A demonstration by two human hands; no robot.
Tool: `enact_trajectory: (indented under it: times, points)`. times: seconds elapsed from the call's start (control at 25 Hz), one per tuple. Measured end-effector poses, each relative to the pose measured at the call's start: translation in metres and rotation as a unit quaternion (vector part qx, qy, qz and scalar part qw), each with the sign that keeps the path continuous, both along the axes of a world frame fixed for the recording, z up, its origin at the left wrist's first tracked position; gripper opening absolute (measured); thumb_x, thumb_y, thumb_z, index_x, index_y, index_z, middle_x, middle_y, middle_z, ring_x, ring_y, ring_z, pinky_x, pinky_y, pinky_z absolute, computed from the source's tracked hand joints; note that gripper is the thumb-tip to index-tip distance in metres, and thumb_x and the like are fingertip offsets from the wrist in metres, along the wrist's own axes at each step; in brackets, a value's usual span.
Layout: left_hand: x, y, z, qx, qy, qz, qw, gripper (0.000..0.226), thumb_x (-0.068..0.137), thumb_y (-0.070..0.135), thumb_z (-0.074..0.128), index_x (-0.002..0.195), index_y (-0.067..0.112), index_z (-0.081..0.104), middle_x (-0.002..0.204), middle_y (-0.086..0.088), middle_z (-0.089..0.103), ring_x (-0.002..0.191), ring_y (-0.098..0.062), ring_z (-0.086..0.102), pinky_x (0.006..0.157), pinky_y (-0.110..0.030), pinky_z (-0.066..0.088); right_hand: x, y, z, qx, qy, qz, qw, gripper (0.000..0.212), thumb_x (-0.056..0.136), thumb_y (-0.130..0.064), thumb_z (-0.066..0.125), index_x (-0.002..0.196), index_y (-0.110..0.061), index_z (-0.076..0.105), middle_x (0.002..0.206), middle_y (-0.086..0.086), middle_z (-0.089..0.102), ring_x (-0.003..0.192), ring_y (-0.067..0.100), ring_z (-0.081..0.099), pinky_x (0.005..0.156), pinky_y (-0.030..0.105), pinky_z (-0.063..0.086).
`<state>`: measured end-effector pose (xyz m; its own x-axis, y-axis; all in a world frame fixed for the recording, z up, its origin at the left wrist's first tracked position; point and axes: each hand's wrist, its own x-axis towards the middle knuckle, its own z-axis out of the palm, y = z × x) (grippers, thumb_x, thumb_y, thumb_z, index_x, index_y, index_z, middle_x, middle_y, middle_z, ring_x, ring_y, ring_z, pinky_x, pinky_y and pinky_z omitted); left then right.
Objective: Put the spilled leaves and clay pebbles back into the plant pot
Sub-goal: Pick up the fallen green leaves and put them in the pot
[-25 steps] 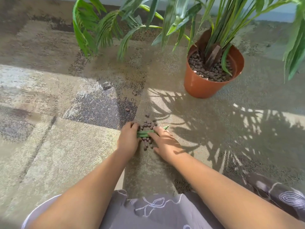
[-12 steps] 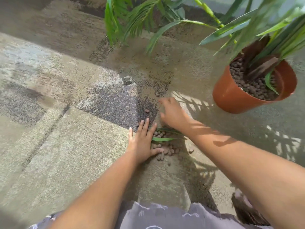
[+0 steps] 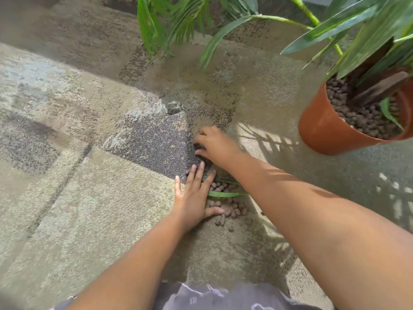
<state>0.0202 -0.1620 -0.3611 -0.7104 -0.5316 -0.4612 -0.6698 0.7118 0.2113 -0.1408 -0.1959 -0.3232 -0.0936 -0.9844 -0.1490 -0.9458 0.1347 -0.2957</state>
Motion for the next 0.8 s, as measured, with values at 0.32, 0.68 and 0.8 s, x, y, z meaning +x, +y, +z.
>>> enact_trajectory:
  times: [0.32,0.68,0.8]
  points:
    - [-0.003,-0.001,0.000,0.004,0.032,0.001,0.999,0.105,0.062,0.081,0.033,0.142,0.034,-0.014,0.142,0.007,-0.037,0.132,-0.014,-0.033,0.106,-0.059,-0.010,-0.039,0.053,0.013,0.042,-0.082,-0.040,0.995,0.019,0.089,-0.009,0.055,0.103,-0.008,0.068,0.106,0.010,0.067,0.099,0.025,0.061,0.086,0.029,0.047]
    - [-0.024,0.023,0.034,-0.046,0.246,0.091,0.964,0.067,0.073,0.047,0.065,0.131,0.025,0.041,0.149,0.000,0.028,0.135,-0.020,0.033,0.110,-0.045,0.025,-0.008,0.094,0.014,0.121,-0.112,-0.134,0.977,0.042,0.091,-0.023,0.054,0.133,-0.022,0.048,0.134,0.010,0.044,0.115,0.023,0.049,0.098,0.034,0.046]
    - [-0.023,0.011,0.033,-0.060,0.192,0.148,0.968,0.069,0.081,0.043,0.056,0.141,0.024,0.026,0.156,-0.001,0.008,0.143,-0.024,0.012,0.112,-0.045,0.013,0.004,0.101,0.017,0.118,-0.114,-0.118,0.979,0.044,0.095,-0.021,0.046,0.139,-0.023,0.040,0.143,0.011,0.033,0.118,0.021,0.043,0.101,0.033,0.037]
